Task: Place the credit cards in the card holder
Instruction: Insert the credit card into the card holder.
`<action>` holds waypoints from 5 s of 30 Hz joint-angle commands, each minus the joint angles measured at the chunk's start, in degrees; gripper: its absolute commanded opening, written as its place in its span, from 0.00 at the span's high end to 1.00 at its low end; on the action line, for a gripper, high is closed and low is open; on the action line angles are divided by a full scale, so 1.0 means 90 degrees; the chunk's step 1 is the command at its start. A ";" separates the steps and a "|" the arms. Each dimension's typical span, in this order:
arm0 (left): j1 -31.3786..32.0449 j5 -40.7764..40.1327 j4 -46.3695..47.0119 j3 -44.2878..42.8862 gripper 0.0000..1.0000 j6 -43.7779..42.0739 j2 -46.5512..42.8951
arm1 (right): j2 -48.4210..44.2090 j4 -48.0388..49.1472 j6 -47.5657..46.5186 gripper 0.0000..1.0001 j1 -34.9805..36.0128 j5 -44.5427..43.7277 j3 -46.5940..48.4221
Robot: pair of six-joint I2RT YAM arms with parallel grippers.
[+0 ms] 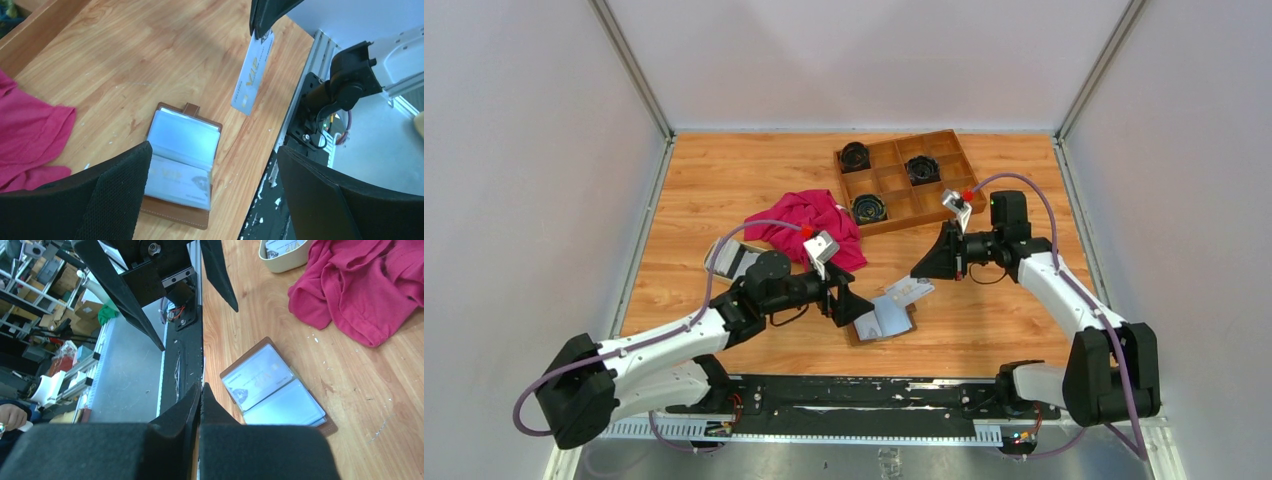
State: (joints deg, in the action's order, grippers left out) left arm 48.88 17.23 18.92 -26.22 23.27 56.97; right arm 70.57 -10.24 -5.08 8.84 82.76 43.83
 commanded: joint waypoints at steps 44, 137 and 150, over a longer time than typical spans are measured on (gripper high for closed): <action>-0.0158 0.3076 0.0310 -0.1580 1.00 -0.0013 0.2874 | 0.0694 -0.2775 -0.2609 0.45 0.1178 -0.1036 0.1088; 0.0731 -0.1095 0.1447 0.0789 0.61 0.2762 0.1229 | 0.1793 -0.0738 -0.0333 1.00 0.0670 -0.1403 0.0294; 0.0711 -0.1683 0.1316 0.0986 0.85 0.2823 0.2521 | 0.2969 -0.0708 -0.0034 1.00 0.0678 -0.1633 0.0665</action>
State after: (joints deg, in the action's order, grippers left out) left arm 55.00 5.58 30.68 -18.59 48.40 78.54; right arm 95.15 -16.29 -6.39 15.57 67.51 48.21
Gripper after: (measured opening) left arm 0.175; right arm 0.008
